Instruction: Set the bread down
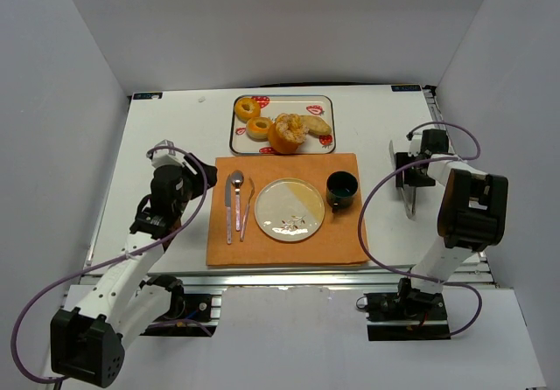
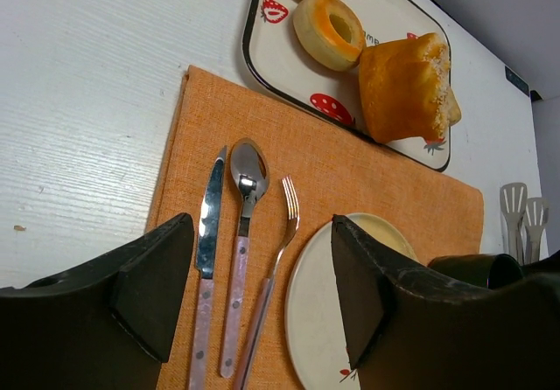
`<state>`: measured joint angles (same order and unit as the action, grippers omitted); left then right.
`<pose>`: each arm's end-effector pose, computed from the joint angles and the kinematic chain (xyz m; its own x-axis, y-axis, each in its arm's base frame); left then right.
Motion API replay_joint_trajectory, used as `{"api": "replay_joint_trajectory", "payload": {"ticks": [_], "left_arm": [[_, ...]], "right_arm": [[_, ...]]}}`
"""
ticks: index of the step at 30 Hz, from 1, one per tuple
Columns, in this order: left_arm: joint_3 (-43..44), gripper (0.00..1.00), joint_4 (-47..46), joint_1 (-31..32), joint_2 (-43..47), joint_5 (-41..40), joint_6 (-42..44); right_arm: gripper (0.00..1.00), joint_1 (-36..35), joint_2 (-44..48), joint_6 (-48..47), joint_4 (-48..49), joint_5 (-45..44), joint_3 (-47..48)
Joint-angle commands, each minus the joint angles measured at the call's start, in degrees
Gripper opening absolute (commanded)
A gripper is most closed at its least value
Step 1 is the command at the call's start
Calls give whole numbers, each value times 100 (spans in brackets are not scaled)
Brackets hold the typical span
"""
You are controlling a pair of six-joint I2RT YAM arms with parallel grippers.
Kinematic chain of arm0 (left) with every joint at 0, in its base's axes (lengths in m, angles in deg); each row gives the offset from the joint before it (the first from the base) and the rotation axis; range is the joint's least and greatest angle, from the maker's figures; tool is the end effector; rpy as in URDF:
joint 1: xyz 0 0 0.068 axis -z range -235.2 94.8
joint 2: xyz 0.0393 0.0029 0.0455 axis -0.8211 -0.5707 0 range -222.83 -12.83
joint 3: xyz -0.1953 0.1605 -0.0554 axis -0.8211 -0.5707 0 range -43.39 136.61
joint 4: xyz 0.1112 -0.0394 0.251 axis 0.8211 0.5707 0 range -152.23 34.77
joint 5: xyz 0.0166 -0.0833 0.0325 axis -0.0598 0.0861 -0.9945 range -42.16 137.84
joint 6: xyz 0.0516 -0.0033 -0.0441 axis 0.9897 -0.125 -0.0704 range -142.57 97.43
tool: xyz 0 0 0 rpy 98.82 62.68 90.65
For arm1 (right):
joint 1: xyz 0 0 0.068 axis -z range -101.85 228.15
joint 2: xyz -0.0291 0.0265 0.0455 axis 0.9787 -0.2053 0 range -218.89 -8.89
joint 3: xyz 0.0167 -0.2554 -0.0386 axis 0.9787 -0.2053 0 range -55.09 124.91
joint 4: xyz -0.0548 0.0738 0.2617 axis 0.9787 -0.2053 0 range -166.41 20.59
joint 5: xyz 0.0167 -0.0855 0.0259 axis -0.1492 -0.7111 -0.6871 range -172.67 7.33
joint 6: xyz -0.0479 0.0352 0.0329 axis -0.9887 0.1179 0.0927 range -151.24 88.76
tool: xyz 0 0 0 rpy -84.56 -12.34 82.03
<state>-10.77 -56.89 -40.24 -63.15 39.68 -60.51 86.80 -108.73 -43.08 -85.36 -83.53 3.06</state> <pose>0.2400 -0.0560 0.2328 -0.3778 -0.5289 -0.7599 -0.1306 0.8430 -0.5218 0.3626 -0.0560 0.1214 -0.8497 -0.0783 -0.5213 -0.0165 0.9924 -0.1221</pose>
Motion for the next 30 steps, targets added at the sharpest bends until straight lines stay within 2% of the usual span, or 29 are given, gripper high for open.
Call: {"api": "replay_joint_trajectory", "payload": {"ticks": [1,4,5,6,7,11,12,14,15,18,20,21,27,30], "left_arm": [[157,73,116,7,190,-71,-3],[139,73,116,7,225,-62,-74],[148,73,142,7,251,-63,-74],[192,73,229,7,277,-97,-65],[209,73,256,7,295,-115,-22],[262,73,371,7,383,-177,14],[271,73,371,7,401,-168,5],[271,73,327,7,409,-151,-30],[271,73,292,7,401,-142,-39],[289,73,231,7,366,-115,-74],[350,73,221,7,313,-98,-74],[376,73,239,7,304,-98,-83],[543,73,379,7,286,-168,-91],[535,73,432,7,383,-238,-153]], "right_arm": [[68,32,-264,155,83,130,3],[54,32,-449,155,100,130,3],[44,32,-519,147,74,113,21],[38,32,-520,59,57,113,30],[25,32,-441,-20,100,113,-31],[2,32,110,-424,294,200,-50],[1,32,270,-503,250,610,46],[3,32,586,-819,-282,1339,649],[5,6,614,-933,-582,2205,958],[17,-204,448,-1181,-1586,3482,2151],[28,-511,194,-1129,-1946,3803,2612],[30,-643,96,-1093,-2061,3961,2970],[39,-1697,-396,-1058,-2317,3998,3712],[42,-1980,-554,-1049,-2352,4024,4028]]}}
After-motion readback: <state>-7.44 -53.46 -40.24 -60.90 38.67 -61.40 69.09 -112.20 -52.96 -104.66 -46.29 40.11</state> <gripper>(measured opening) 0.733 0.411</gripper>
